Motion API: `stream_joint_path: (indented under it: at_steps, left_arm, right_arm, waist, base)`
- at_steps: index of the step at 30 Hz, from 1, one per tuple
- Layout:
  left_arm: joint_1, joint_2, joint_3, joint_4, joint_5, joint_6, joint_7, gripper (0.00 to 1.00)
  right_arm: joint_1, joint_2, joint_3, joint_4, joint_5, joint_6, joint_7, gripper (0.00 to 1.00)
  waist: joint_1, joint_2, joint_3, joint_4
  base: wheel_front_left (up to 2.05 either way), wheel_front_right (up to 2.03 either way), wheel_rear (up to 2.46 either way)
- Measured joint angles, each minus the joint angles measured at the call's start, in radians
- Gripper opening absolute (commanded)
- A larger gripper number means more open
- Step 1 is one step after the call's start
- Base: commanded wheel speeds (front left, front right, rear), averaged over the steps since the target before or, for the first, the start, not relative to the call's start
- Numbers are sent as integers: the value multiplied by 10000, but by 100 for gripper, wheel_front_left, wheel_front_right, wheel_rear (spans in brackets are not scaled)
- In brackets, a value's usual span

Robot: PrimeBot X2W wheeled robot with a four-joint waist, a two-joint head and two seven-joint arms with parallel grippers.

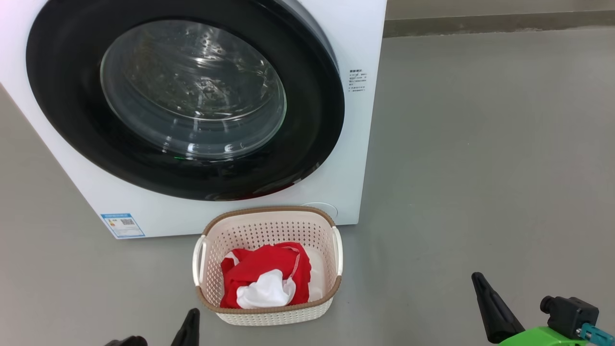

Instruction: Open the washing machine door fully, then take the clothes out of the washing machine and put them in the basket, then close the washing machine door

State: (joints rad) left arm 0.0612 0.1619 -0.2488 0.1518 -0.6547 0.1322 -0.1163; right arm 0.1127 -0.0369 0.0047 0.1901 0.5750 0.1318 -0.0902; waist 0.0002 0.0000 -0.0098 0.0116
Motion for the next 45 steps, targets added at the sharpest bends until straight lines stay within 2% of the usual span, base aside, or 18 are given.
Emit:
stream_joint_path:
  at_steps: [45]
  left_arm:
    - [-503,-474,1352,518,-4569,-1168,899,0]
  right_arm:
    - [-780,-157,-420,357,5024,-2,744,0]
  waist:
    - [0,0,62,-55]
  base:
    - [0,0,0]
